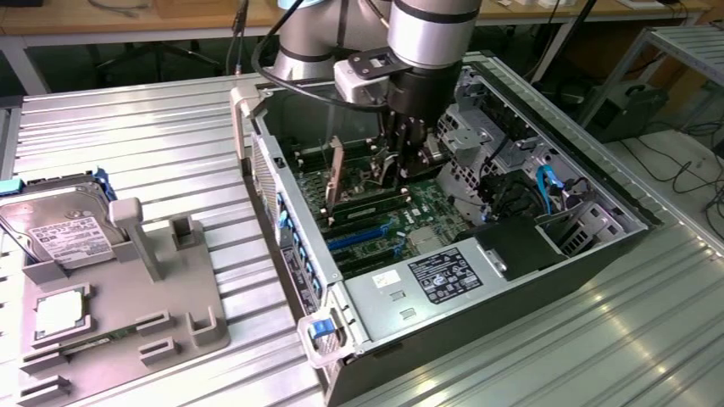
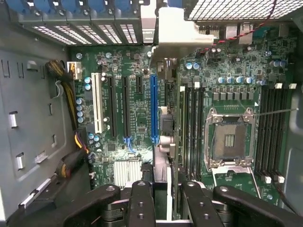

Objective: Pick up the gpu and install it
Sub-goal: 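Insert the gpu into the slot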

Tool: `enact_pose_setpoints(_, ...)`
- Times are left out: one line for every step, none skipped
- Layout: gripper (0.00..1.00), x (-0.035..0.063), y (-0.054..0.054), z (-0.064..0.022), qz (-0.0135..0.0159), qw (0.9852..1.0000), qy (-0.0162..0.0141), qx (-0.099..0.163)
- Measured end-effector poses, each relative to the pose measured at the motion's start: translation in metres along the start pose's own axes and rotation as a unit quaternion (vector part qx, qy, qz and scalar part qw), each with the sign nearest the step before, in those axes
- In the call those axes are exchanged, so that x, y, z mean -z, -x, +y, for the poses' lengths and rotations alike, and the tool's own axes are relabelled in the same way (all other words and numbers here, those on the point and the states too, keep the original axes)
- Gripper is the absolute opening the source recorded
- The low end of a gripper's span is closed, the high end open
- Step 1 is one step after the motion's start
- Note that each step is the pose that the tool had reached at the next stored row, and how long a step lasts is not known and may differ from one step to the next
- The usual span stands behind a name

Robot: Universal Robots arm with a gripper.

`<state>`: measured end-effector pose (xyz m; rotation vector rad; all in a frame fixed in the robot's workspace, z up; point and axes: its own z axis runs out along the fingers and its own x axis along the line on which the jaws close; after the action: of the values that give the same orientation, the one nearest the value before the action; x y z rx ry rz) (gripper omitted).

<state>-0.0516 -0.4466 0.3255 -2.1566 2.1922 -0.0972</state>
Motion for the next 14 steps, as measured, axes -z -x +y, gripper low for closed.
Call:
enact_pose_setpoints(0.28,-0.0016,0.0,0.0002,-0.0008,1.0,0.0,0.0)
enact_pose_setpoints(0.28,-0.0032,0.0,0.0004,-0.0023,1.0,0.0001,0.0)
enact_pose_setpoints(0.28,-0.0047,-0.001,0.002,-0.0049,1.0,0.0001,0.0)
enact_pose_setpoints(0.28,-0.0058,-0.001,0.0046,-0.0072,1.0,0.0001,-0.001)
enact_pose_setpoints(0.28,-0.0089,-0.002,0.0078,-0.0094,1.0,0.0002,-0.001)
enact_pose_setpoints(0.28,-0.0099,-0.007,0.0089,-0.0123,0.9999,0.0002,-0.001)
enact_pose_setpoints(0.28,-0.0102,-0.01,0.0093,-0.0132,0.9999,0.0002,-0.001)
enact_pose_setpoints(0.28,-0.0103,-0.012,0.0094,-0.0135,0.9999,0.0003,-0.001)
enact_pose_setpoints(0.28,-0.0107,-0.014,0.0095,-0.0137,0.9999,0.0003,-0.001)
enact_pose_setpoints(0.28,-0.0111,-0.014,0.0095,-0.0139,0.9999,0.0002,-0.001)
enact_pose_setpoints(0.28,-0.0116,-0.014,0.0095,-0.0139,0.9999,-0.0001,-0.001)
enact_pose_setpoints(0.28,-0.0134,-0.014,0.0097,-0.0139,0.9999,-0.0009,-0.001)
enact_pose_setpoints(0.28,-0.0155,-0.014,0.0101,-0.0139,0.9999,-0.0011,-0.001)
enact_pose_setpoints(0.28,-0.0181,-0.014,0.0106,-0.0139,0.9999,-0.0011,-0.001)
